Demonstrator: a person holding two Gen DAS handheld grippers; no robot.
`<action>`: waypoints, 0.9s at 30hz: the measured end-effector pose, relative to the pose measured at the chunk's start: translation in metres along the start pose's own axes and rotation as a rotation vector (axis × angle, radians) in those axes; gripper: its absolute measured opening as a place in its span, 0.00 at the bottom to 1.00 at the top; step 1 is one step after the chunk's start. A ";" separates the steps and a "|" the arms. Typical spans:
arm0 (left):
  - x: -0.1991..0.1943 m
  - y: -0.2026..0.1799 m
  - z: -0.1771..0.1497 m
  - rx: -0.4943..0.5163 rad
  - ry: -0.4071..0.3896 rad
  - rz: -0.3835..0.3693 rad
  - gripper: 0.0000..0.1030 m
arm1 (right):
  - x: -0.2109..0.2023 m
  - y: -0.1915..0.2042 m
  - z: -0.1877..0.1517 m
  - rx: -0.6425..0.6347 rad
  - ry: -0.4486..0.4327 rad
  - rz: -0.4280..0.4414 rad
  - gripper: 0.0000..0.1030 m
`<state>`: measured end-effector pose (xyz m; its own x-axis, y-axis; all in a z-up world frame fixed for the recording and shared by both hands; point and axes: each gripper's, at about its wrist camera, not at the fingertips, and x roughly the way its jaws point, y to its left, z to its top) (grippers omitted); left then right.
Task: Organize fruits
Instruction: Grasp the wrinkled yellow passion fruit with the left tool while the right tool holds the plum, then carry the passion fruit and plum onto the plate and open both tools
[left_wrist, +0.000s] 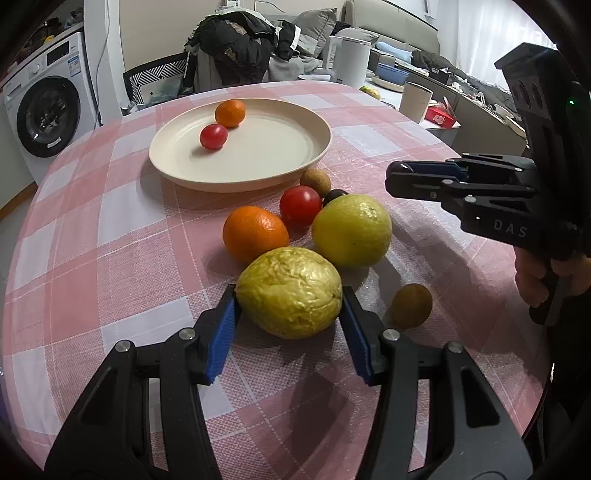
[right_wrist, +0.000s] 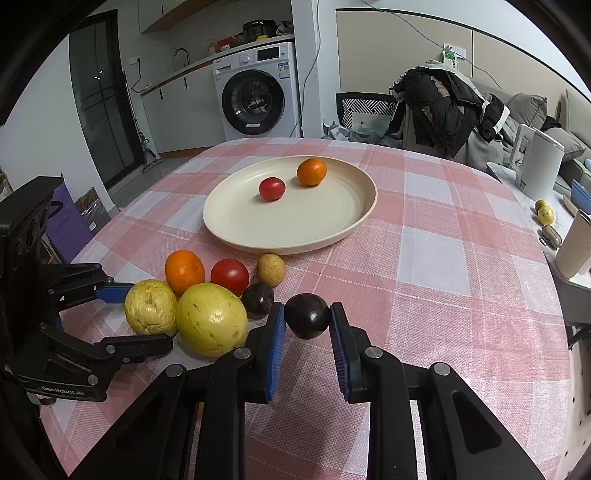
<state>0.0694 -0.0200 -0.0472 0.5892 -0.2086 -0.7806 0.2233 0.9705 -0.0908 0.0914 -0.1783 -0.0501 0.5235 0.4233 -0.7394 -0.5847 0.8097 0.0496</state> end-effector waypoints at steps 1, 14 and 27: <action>-0.001 0.000 0.000 -0.001 -0.005 -0.001 0.49 | 0.000 0.000 0.000 0.001 -0.001 0.000 0.24; -0.021 0.010 0.007 -0.043 -0.084 0.005 0.49 | -0.002 -0.002 0.000 0.004 -0.008 -0.001 0.24; -0.030 0.028 0.018 -0.139 -0.164 0.064 0.49 | -0.014 0.001 0.006 0.010 -0.057 0.012 0.24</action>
<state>0.0719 0.0114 -0.0153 0.7197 -0.1521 -0.6774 0.0789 0.9873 -0.1378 0.0869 -0.1811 -0.0360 0.5511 0.4553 -0.6992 -0.5850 0.8084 0.0653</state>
